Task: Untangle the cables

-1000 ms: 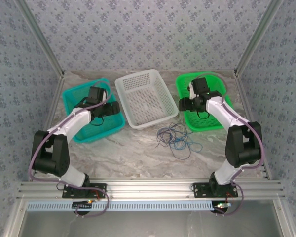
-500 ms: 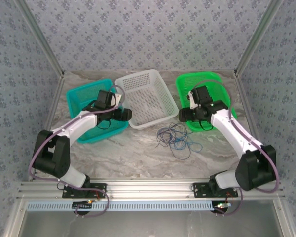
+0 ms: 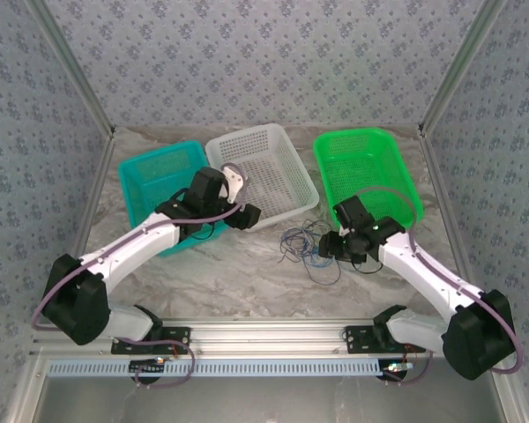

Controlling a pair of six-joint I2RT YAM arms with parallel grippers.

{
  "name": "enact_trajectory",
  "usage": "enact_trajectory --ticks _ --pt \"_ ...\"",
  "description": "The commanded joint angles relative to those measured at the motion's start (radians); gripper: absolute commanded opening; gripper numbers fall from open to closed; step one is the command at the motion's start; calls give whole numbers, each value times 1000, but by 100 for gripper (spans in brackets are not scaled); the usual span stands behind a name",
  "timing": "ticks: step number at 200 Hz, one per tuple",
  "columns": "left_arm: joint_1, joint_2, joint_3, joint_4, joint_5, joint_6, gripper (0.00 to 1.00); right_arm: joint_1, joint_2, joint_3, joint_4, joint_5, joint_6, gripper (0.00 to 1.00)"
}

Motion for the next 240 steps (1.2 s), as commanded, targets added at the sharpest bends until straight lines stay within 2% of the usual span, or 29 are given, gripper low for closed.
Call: enact_trajectory --ticks 1,22,51,107,133,149,178,200,240 --pt "-20 -28 1 54 -5 10 89 36 29 -20 86 -42 129 56" --pt "-33 -28 -2 61 -6 5 89 53 88 -15 122 -47 150 54" --pt "-47 -40 -8 57 -10 7 89 77 156 -14 140 11 161 47" --pt "-49 -83 -35 61 -25 14 89 85 197 -52 224 107 177 34" --pt "-48 -96 -44 65 -27 9 89 90 219 -62 242 126 164 31" --pt "-49 -101 -47 69 -28 7 89 98 218 -63 253 124 155 22" --pt "-51 -112 -49 79 -29 -3 89 136 141 -55 260 152 129 0" --pt "-52 -127 -56 94 -26 -10 89 167 51 -9 207 168 60 0" --pt "-54 -155 -65 154 16 -16 89 202 -95 162 64 144 -154 0"
